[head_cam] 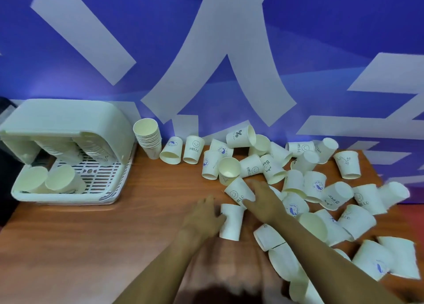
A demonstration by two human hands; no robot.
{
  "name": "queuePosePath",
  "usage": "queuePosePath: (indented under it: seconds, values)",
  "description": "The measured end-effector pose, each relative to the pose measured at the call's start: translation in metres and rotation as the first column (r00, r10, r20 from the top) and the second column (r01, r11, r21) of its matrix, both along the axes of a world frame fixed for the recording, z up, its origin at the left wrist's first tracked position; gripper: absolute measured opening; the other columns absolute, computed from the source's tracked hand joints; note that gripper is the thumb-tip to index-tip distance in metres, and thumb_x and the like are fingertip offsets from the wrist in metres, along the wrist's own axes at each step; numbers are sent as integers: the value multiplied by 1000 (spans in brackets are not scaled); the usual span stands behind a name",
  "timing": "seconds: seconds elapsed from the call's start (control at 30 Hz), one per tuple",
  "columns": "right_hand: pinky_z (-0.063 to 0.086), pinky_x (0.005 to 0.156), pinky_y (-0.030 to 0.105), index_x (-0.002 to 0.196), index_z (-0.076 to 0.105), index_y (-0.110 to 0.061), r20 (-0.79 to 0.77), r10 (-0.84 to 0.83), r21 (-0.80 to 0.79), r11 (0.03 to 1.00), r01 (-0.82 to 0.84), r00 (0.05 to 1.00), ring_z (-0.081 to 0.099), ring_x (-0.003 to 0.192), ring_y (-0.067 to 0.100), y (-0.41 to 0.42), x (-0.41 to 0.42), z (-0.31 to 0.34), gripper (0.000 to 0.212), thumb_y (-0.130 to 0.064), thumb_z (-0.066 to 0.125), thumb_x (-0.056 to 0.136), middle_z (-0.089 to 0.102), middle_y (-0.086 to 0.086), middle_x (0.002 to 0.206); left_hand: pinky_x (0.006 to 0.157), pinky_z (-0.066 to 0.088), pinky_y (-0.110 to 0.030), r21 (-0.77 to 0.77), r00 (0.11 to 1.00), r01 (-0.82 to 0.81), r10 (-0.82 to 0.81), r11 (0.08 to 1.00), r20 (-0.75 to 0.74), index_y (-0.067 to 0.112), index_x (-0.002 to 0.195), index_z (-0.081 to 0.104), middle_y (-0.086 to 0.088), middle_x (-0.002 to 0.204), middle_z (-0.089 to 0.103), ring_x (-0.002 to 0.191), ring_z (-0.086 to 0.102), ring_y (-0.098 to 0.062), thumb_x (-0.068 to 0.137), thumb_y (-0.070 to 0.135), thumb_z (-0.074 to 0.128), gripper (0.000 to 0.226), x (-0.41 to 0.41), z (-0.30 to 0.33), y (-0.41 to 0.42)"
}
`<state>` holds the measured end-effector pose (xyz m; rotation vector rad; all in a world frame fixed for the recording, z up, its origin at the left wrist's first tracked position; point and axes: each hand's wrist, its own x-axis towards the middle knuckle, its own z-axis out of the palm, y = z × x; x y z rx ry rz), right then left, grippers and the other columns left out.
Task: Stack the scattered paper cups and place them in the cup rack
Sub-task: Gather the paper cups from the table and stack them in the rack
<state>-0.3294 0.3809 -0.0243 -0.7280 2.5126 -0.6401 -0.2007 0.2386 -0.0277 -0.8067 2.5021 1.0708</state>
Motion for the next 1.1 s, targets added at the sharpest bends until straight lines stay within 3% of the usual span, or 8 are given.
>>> queuePosePath:
  seconds: [0.13, 0.37, 0.57, 0.77, 0.97, 1.1]
  values:
    - [41, 99, 43, 140, 35, -20, -30, 46, 53, 998, -45, 998, 43, 125, 26, -17, -14, -15, 62, -32, 62, 85, 44, 7, 136, 96, 43, -40, -16, 998, -33, 33, 999, 50, 18, 131, 37, -8, 130, 46, 116, 49, -28, 84, 54, 57, 63, -21, -16, 11]
    - [39, 100, 45, 144, 26, -25, -68, 98, 123, 988, -89, 993, 45, 125, 28, -31, -24, -42, 76, -40, 64, 81, 47, 5, 138, 98, 43, -44, 126, 995, -68, 58, 990, 84, 20, 135, 33, -6, 130, 47, 118, 49, -27, 69, 68, 59, 85, -38, -40, 23]
    - [42, 95, 45, 140, 28, -26, -34, 61, 101, 993, -57, 998, 50, 118, 27, -36, -26, -48, 79, -43, 68, 75, 53, 2, 129, 90, 47, -38, 210, 993, -109, 98, 972, 60, 27, 125, 38, 1, 120, 57, 108, 56, -23, 69, 60, 61, 69, -43, -43, 22]
    - [45, 94, 44, 142, 26, -27, -51, 27, 118, 993, -21, 998, 52, 116, 28, -29, -28, -27, 82, -50, 64, 74, 54, 7, 129, 80, 45, -32, 116, 990, -127, 118, 985, 82, 19, 118, 38, -4, 116, 55, 103, 56, -24, 78, 46, 65, 55, -33, -33, 4]
    - [41, 99, 41, 145, 24, -24, 11, -45, 103, 994, 44, 999, 47, 126, 25, -21, -7, 3, 77, -52, 57, 81, 47, 4, 140, 83, 41, -31, 52, 981, -191, 193, 980, -28, 11, 125, 37, -5, 127, 36, 110, 47, -24, 76, 36, 72, 65, 4, 2, -24]
    - [41, 89, 37, 140, 30, -21, 38, -50, 70, 996, 48, 998, 52, 117, 27, -29, 16, 24, 66, -47, 57, 85, 54, 7, 130, 79, 42, -31, -66, 979, -197, 193, 978, -68, 14, 131, 34, -4, 129, 33, 112, 49, -27, 74, 36, 75, 74, 36, 29, -42]
